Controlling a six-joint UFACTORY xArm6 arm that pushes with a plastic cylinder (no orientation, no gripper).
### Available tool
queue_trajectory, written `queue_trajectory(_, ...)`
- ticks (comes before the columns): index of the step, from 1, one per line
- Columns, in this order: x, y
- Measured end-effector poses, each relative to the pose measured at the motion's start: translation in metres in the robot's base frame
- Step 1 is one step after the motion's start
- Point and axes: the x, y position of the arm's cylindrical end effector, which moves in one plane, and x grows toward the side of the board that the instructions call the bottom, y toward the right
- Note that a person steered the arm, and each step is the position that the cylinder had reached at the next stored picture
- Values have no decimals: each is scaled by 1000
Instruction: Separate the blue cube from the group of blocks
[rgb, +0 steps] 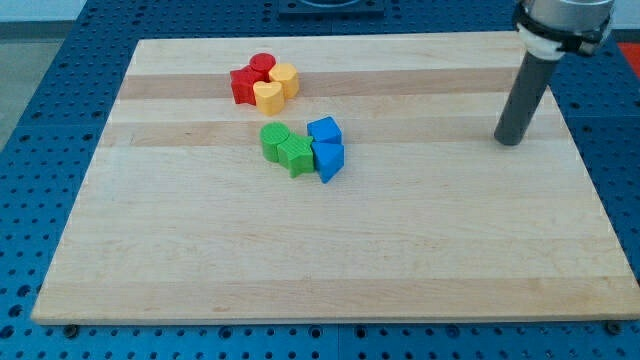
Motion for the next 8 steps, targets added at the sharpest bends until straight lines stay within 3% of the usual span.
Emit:
queue_trajectory(4, -10, -29)
queue_trajectory(6, -43, -62)
queue_trajectory(7, 20, -73)
queue_trajectory(8, 92, -159)
